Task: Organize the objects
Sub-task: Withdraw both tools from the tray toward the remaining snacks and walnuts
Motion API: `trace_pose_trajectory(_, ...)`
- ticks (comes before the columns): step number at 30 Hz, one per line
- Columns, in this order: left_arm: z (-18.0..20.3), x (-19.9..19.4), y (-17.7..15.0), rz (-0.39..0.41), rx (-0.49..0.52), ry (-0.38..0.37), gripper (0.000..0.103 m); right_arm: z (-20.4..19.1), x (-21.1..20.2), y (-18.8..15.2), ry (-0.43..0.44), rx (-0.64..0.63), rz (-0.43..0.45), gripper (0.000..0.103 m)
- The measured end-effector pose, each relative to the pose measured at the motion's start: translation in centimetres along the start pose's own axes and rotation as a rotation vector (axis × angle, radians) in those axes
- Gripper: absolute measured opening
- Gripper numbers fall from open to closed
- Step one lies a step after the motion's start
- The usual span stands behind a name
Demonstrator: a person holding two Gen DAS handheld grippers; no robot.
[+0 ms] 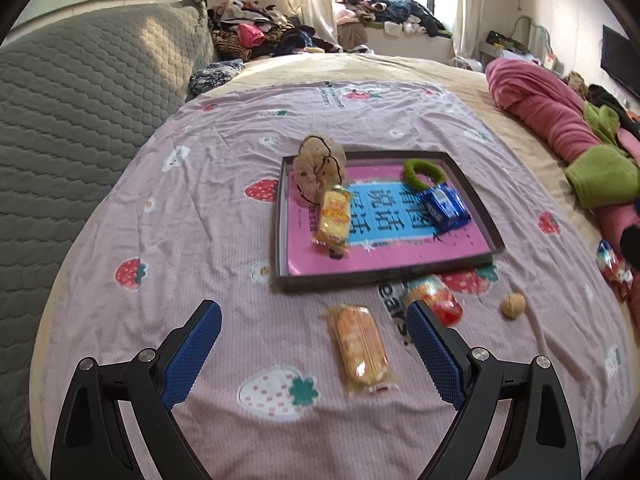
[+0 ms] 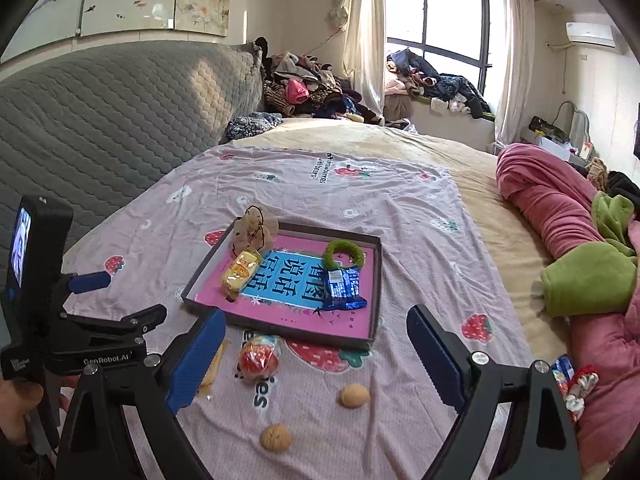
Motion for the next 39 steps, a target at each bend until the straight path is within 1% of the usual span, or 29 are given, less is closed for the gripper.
trace_pose_trajectory(6, 0.5, -1.8, -1.6, 0.002, 0.009, 0.002, 0.094, 0.3, -2.2, -1.1, -0.019, 0.009, 0.001, 0.092)
trace_pose_trajectory(13, 1.0, -3.1, -2.9, 0.009, 0.025, 0.005, 0.094, -0.5, -3.9, -2.3, -0.022, 0.001, 0.003, 0.092)
trace_pose_trajectory(22, 0.7, -3.3, -5.0, 0.004, 0.013, -0.002, 0.094, -1.8, -5.0, -4.5, -0.027, -0.025, -0.011, 0.092)
trace_pose_trajectory(31, 0.5, -2.5, -6.7, -0.013, 0.015, 0.003, 0.094, -2.9, -4.7, -6.3, -0.03, -0.046, -0.03, 0.092)
trace_pose_trajectory(39, 0.7, -1.0, -7.5, -0.036, 0.015, 0.0, 0.094, -3.4, -3.1, -7.8, -0.018, -0.055, -0.07, 0.092)
Point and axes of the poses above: each gripper's, at about its wrist camera, not at the fingertips, and x roughly the way its jaws point, z to its right, y to its top, the point moved 1 cm from there along x, roughly the way its jaws point, and after that the axes turned 2 degrees about -x, right-handed, at the moved point
